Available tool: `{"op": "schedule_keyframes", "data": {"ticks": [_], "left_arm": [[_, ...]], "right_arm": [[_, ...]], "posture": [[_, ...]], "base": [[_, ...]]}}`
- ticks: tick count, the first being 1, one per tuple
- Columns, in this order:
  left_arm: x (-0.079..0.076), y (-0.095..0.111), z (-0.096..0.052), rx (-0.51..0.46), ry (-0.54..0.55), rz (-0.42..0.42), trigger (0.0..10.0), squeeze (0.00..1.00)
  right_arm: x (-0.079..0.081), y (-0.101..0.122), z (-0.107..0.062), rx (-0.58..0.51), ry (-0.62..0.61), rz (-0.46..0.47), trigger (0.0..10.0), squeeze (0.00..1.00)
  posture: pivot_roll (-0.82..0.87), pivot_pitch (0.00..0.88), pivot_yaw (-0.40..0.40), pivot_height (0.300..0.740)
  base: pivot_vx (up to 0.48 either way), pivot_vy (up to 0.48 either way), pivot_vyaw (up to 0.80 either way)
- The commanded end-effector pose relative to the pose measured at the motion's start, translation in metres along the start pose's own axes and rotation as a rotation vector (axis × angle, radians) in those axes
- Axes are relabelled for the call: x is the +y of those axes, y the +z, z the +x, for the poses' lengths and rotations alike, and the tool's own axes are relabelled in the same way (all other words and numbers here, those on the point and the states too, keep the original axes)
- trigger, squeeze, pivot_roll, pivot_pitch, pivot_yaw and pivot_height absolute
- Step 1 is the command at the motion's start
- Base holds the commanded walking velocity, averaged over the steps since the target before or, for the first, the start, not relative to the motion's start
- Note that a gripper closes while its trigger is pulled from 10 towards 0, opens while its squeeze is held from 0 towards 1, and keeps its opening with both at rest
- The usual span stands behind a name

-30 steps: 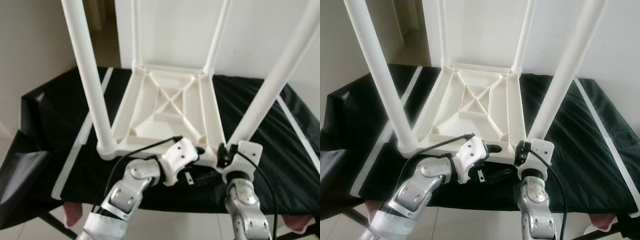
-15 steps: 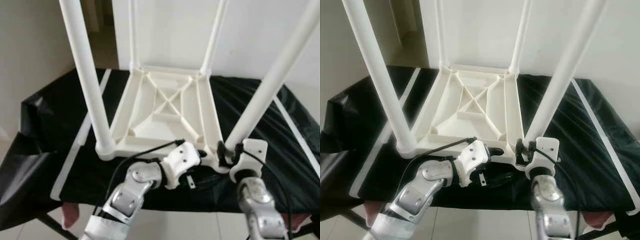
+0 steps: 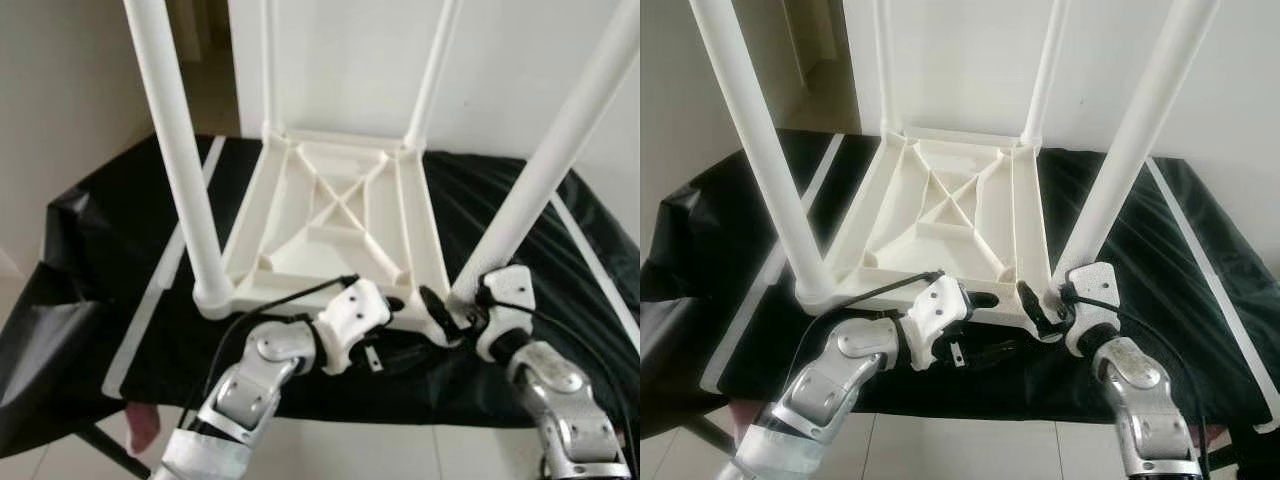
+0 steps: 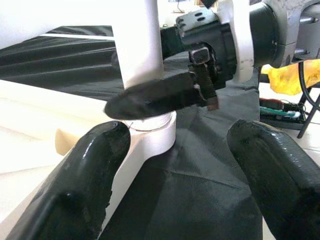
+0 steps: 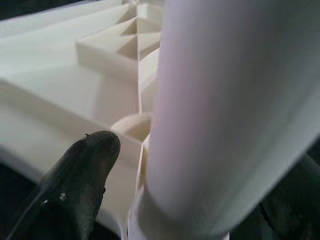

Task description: Building children table

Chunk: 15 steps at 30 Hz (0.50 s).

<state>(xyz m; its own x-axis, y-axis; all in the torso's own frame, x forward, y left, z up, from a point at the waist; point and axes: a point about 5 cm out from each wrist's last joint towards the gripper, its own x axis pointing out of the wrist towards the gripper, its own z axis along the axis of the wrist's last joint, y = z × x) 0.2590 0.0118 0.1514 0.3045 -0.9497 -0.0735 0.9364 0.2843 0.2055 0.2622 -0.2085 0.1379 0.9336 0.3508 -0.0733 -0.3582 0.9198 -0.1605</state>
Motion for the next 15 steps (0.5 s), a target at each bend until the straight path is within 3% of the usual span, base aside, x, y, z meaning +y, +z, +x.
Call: {"op": "schedule_keyframes", "data": {"ticks": [1, 3, 4, 6, 8, 15], "left_arm": [[0.003, 0.002, 0.000, -0.001, 0.029, 0.002, 10.0, 0.00], [0.003, 0.003, 0.000, 0.000, 0.028, 0.002, 10.0, 0.00], [0.004, 0.002, -0.001, 0.003, 0.027, 0.002, 10.0, 0.00], [0.004, 0.002, -0.001, 0.003, 0.027, 0.002, 10.0, 0.00], [0.004, 0.002, -0.002, 0.005, 0.026, 0.002, 10.0, 0.00], [0.003, 0.002, -0.001, 0.006, 0.024, 0.002, 10.0, 0.00]], "right_arm": [[-0.002, -0.002, -0.001, 0.006, 0.022, -0.012, 10.0, 0.00], [-0.004, -0.003, -0.001, 0.013, 0.031, -0.015, 10.0, 0.00], [-0.007, -0.005, -0.002, 0.021, 0.047, -0.029, 7.3, 0.00], [-0.007, -0.005, -0.002, 0.021, 0.047, -0.029, 7.3, 0.00], [-0.006, -0.009, -0.003, 0.031, 0.065, -0.031, 0.0, 0.00], [-0.003, -0.015, -0.005, 0.039, 0.085, -0.014, 0.0, 0.00]], "posture": [[-0.03, 0.000, -0.038, 0.740], [-0.03, 0.000, -0.038, 0.740], [-0.03, 0.000, -0.036, 0.740], [-0.03, 0.000, -0.036, 0.740], [-0.03, 0.000, -0.032, 0.740], [-0.03, 0.000, -0.027, 0.740]], "base": [[0.000, 0.000, 0.00], [0.000, 0.000, 0.00], [0.000, 0.000, 0.00], [0.000, 0.000, 0.00], [0.000, 0.000, 0.00], [0.000, 0.000, 0.00]]}}
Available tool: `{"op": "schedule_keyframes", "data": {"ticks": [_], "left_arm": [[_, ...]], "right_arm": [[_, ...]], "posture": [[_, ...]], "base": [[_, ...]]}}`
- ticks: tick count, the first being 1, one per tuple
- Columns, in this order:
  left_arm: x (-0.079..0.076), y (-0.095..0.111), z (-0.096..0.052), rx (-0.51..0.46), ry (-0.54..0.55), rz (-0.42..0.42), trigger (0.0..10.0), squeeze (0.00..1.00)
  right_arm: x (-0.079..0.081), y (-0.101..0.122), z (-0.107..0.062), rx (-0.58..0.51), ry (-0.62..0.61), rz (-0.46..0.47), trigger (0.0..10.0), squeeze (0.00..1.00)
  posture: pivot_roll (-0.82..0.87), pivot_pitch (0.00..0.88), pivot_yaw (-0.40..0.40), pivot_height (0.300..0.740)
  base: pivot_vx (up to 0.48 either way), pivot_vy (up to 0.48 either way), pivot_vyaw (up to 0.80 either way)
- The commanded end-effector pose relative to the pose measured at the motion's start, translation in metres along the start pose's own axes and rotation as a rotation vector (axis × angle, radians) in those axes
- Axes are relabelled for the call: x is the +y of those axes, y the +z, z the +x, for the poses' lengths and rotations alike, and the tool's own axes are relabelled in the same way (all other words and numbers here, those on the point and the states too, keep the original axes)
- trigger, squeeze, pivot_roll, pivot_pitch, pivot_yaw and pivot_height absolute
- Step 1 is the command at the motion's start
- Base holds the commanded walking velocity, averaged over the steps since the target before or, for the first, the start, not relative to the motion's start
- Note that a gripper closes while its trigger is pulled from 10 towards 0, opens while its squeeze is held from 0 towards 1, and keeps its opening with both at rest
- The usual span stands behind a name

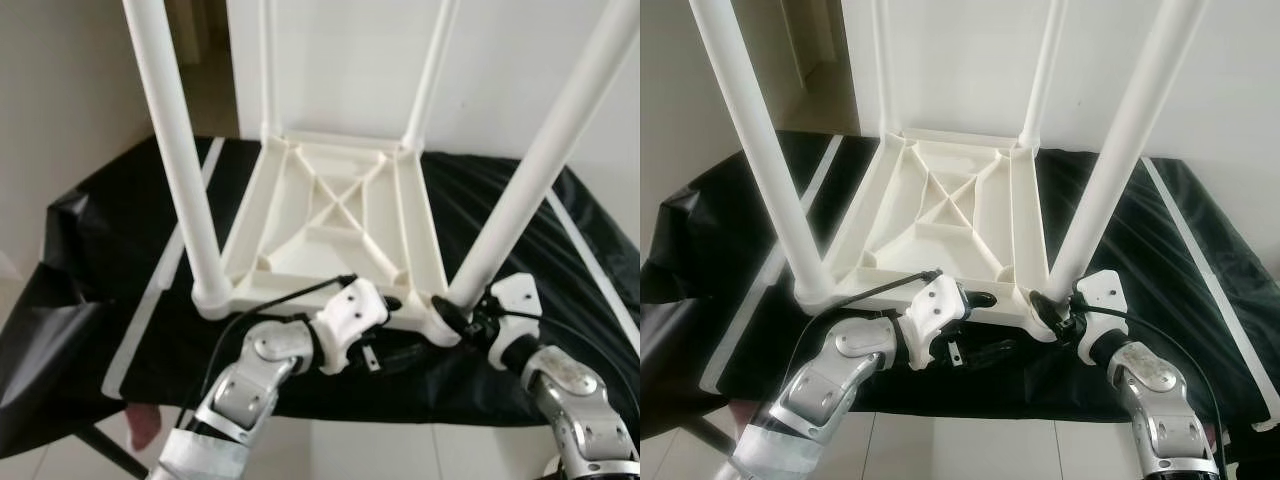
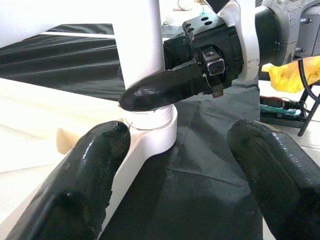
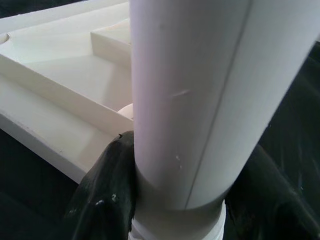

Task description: Building children table

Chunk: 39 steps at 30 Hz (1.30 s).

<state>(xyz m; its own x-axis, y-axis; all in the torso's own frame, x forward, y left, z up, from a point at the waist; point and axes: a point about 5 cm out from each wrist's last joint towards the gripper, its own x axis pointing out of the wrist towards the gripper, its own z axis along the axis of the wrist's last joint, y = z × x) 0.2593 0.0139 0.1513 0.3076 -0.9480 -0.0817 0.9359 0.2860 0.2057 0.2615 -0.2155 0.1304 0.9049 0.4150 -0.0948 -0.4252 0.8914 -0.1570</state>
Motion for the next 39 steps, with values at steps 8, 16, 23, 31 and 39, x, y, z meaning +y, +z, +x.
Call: {"op": "schedule_keyframes", "data": {"ticks": [8, 16, 23, 31, 39], "left_arm": [[0.004, 0.003, 0.001, 0.001, 0.027, 0.003, 10.0, 0.00], [0.003, 0.003, 0.001, -0.002, 0.028, 0.000, 10.0, 0.00], [0.001, 0.003, 0.000, -0.003, 0.025, -0.006, 10.0, 0.00], [0.001, 0.004, 0.001, -0.005, 0.029, -0.011, 10.0, 0.00], [-0.001, 0.004, 0.002, -0.012, 0.027, -0.020, 10.0, 0.00]], "right_arm": [[-0.001, -0.009, 0.001, 0.016, -0.107, 0.034, 10.0, 0.00], [0.007, -0.002, 0.006, -0.047, -0.277, 0.077, 10.0, 0.00], [0.020, -0.003, 0.010, -0.034, -0.505, 0.212, 10.0, 0.00], [0.039, -0.012, 0.019, 0.024, -0.729, 0.317, 10.0, 0.00], [0.045, -0.009, 0.025, 0.016, -0.754, 0.359, 10.0, 0.00]], "posture": [[-0.03, 0.000, -0.027, 0.740], [-0.03, 0.000, -0.028, 0.740], [-0.03, 0.000, -0.030, 0.740], [-0.02, 0.000, -0.043, 0.740], [-0.03, 0.000, -0.045, 0.740]], "base": [[0.000, 0.000, 0.00], [0.000, 0.000, 0.00], [0.000, 0.000, 0.00], [0.000, 0.000, 0.00], [0.000, 0.000, 0.00]]}}
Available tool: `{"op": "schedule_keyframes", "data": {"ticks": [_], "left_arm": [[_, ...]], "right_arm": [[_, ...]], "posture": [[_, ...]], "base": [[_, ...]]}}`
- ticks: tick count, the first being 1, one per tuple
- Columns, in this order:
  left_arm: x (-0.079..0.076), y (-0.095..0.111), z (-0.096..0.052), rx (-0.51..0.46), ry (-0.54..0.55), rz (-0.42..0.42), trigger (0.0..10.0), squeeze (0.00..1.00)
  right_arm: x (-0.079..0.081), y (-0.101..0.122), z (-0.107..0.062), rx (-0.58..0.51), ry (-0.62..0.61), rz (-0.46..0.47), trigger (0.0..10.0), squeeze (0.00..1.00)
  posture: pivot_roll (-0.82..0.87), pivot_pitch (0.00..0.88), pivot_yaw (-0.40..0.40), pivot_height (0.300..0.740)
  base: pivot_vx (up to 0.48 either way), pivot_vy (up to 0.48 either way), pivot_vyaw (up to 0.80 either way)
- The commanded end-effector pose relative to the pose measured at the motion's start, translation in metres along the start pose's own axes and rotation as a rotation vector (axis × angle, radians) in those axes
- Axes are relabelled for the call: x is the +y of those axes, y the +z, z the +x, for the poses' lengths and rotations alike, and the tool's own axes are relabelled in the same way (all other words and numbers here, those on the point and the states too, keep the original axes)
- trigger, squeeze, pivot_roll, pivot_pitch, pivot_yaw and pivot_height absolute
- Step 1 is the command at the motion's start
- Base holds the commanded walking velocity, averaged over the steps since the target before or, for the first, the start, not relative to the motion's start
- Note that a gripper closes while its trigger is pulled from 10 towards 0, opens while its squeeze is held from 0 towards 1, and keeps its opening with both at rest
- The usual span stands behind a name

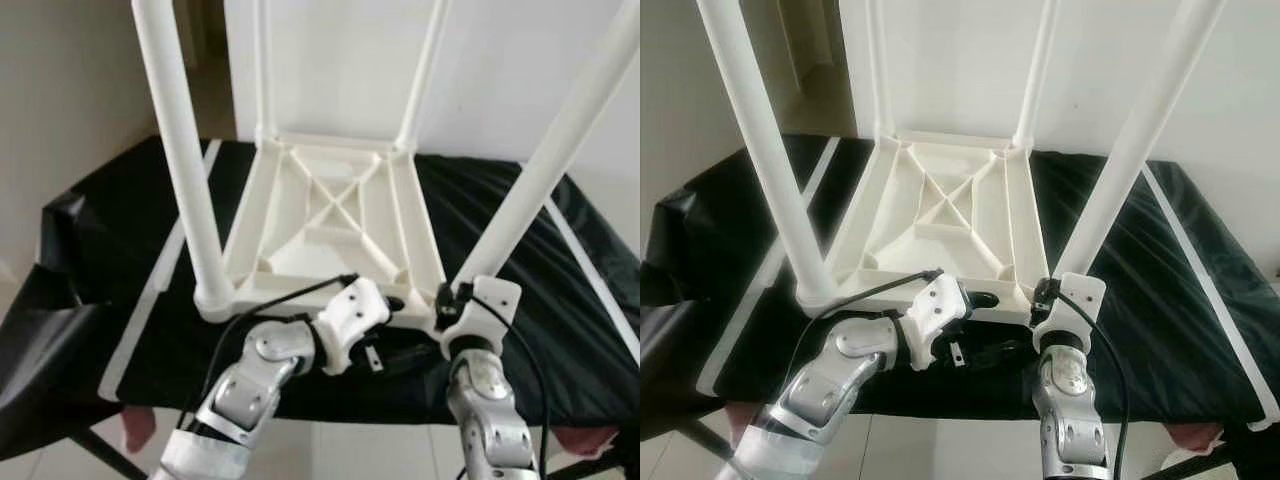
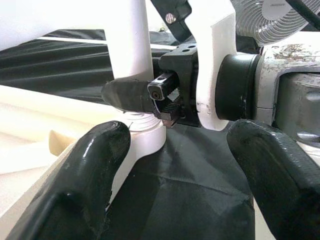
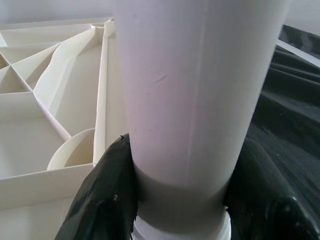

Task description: Building children table

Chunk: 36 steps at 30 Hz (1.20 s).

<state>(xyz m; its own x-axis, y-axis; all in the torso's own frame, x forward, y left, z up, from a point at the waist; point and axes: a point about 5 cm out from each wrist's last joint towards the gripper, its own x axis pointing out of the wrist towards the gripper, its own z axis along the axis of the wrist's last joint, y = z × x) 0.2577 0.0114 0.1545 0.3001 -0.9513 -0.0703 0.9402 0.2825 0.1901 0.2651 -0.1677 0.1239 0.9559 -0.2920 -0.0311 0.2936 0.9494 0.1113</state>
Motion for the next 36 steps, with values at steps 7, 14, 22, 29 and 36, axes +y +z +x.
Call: {"op": "schedule_keyframes", "data": {"ticks": [7, 14, 22, 29, 36], "left_arm": [[0.001, 0.001, 0.001, 0.000, 0.034, -0.001, 10.0, 0.00], [0.000, 0.000, 0.000, 0.001, 0.029, 0.000, 10.0, 0.00], [0.001, 0.001, 0.003, -0.003, 0.020, 0.008, 10.0, 0.00], [0.001, 0.002, 0.004, -0.004, 0.012, 0.012, 10.0, 0.00], [0.001, 0.002, 0.003, -0.003, 0.014, 0.015, 10.0, 0.00]], "right_arm": [[0.005, -0.009, -0.003, 0.066, -0.040, 0.021, 10.0, 1.00], [0.003, -0.006, 0.001, 0.046, 0.015, 0.012, 10.0, 1.00], [-0.010, 0.001, 0.012, 0.021, 0.180, -0.082, 10.0, 0.00], [-0.020, 0.006, 0.022, 0.017, 0.287, -0.148, 10.0, 0.00], [-0.024, 0.004, 0.024, 0.043, 0.494, -0.276, 10.0, 0.00]], "posture": [[-0.02, 0.000, -0.047, 0.740], [-0.02, 0.000, -0.045, 0.740], [-0.03, 0.000, -0.037, 0.740], [-0.03, 0.000, -0.036, 0.740], [-0.03, 0.000, -0.039, 0.740]], "base": [[0.000, 0.000, 0.00], [0.000, 0.000, 0.00], [0.000, 0.000, 0.00], [0.000, 0.000, 0.00], [0.000, 0.000, 0.00]]}}
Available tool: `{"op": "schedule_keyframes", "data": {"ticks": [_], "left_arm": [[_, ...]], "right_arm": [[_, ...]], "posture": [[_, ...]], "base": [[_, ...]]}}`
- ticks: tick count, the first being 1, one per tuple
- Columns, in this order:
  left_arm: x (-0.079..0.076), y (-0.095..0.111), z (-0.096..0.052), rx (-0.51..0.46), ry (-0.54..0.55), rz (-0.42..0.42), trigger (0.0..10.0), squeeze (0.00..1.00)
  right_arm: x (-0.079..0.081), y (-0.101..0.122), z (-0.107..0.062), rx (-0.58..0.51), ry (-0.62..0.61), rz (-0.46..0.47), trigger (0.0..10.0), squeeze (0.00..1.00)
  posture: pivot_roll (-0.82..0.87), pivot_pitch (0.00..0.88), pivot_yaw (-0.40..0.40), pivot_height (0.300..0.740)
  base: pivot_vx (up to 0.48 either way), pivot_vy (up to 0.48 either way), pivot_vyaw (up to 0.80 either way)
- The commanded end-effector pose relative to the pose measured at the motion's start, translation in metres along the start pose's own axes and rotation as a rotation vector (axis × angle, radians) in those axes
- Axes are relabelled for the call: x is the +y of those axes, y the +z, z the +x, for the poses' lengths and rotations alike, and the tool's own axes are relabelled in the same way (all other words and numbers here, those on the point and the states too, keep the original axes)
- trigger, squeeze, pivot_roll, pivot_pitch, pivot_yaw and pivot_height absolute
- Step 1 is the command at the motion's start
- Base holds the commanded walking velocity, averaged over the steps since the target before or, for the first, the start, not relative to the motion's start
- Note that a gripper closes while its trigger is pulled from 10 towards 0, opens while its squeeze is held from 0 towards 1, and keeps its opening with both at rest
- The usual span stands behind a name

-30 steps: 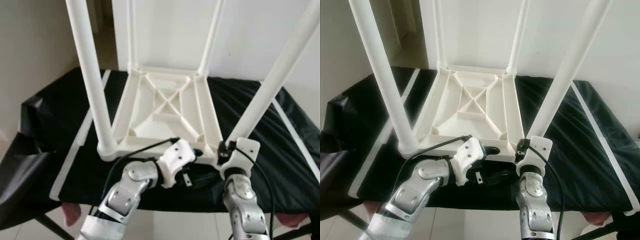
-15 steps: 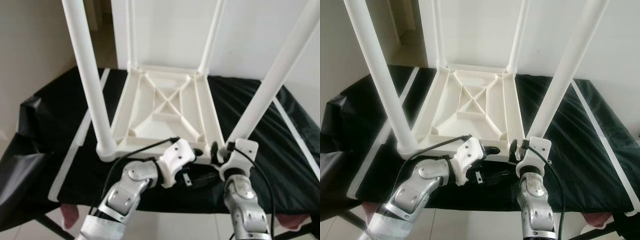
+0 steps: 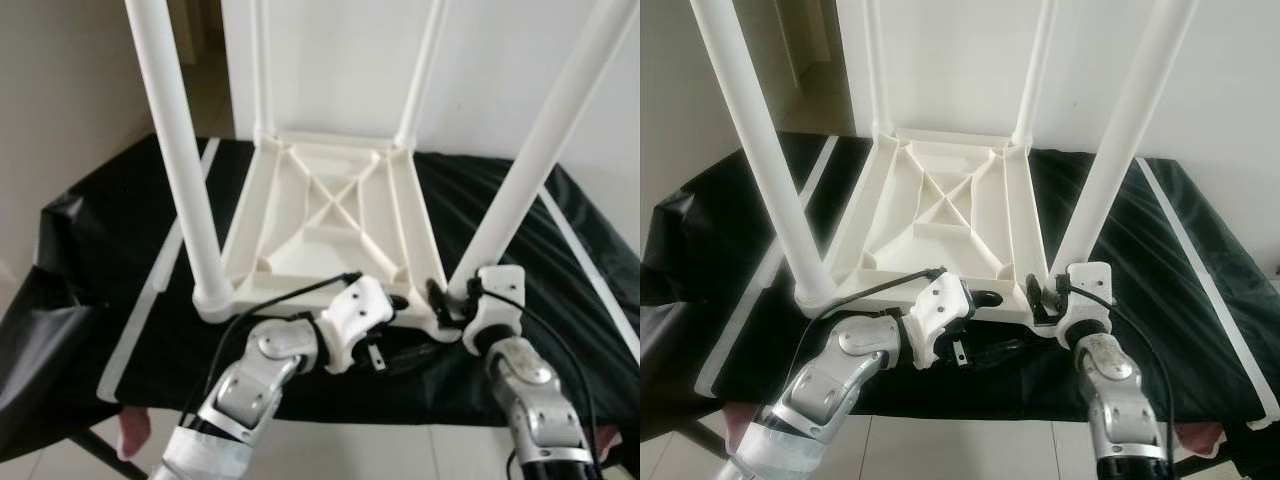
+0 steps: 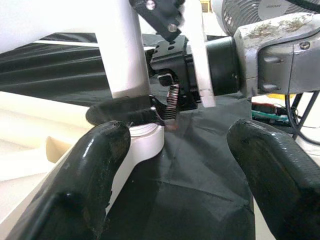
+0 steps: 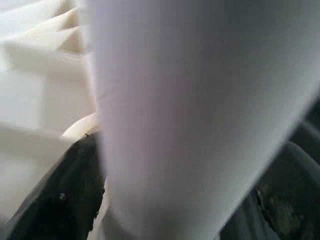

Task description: Building children table

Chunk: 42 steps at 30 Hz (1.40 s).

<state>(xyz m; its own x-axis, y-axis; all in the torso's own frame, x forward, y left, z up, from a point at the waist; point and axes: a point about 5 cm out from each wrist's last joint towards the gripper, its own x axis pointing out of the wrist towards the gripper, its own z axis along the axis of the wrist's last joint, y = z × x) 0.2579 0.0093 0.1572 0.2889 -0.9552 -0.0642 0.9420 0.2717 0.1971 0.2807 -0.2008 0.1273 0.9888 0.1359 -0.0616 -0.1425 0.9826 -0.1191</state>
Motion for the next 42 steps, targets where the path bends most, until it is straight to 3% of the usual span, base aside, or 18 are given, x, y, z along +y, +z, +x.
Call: {"op": "schedule_keyframes", "data": {"ticks": [1, 8, 13, 14, 15, 19, 20, 36, 42], "left_arm": [[0.001, -0.001, 0.001, 0.006, 0.024, 0.007, 10.0, 0.00], [0.001, -0.001, 0.001, 0.005, 0.028, 0.004, 10.0, 0.00], [0.001, -0.001, 0.001, 0.005, 0.024, 0.005, 10.0, 0.00], [0.001, -0.001, 0.001, 0.004, 0.023, 0.005, 10.0, 0.00], [0.001, -0.001, 0.001, 0.005, 0.023, 0.005, 10.0, 0.00], [0.001, 0.000, 0.001, 0.004, 0.022, 0.005, 10.0, 0.00], [0.001, 0.000, 0.001, 0.004, 0.022, 0.005, 10.0, 0.00], [-0.001, -0.001, -0.001, 0.010, 0.014, 0.003, 10.0, 0.00], [-0.001, -0.001, -0.001, 0.007, 0.018, 0.000, 10.0, 0.00]], "right_arm": [[0.003, -0.003, 0.000, 0.013, 0.061, -0.026, 10.0, 0.00], [0.005, -0.006, -0.006, 0.029, 0.238, -0.098, 10.0, 0.00], [-0.001, -0.005, -0.006, 0.032, 0.279, -0.118, 10.0, 0.00], [-0.003, -0.005, -0.006, 0.033, 0.281, -0.124, 2.1, 0.00], [-0.005, -0.005, -0.006, 0.031, 0.282, -0.126, 0.0, 0.00], [-0.008, -0.005, -0.006, 0.027, 0.282, -0.113, 0.0, 0.00], [-0.008, -0.005, -0.006, 0.030, 0.280, -0.110, 10.0, 0.00], [0.003, -0.004, -0.011, 0.008, 0.199, -0.009, 10.0, 0.00], [0.013, -0.002, -0.012, -0.010, 0.039, 0.090, 10.0, 0.00]], "posture": [[-0.03, 0.000, -0.039, 0.740], [-0.03, 0.000, -0.037, 0.740], [-0.03, 0.000, -0.037, 0.740], [-0.03, 0.000, -0.035, 0.740], [-0.03, 0.000, -0.035, 0.740], [-0.03, 0.000, -0.035, 0.740], [-0.03, 0.000, -0.034, 0.740], [-0.03, 0.000, -0.026, 0.740], [-0.03, 0.000, -0.036, 0.740]], "base": [[0.000, 0.000, 0.00], [0.000, 0.000, 0.00], [0.000, 0.000, 0.00], [0.000, 0.000, 0.00], [0.000, 0.000, 0.00], [0.000, 0.000, 0.00], [0.000, 0.000, 0.00], [0.000, 0.000, 0.00], [0.000, 0.000, 0.00]]}}
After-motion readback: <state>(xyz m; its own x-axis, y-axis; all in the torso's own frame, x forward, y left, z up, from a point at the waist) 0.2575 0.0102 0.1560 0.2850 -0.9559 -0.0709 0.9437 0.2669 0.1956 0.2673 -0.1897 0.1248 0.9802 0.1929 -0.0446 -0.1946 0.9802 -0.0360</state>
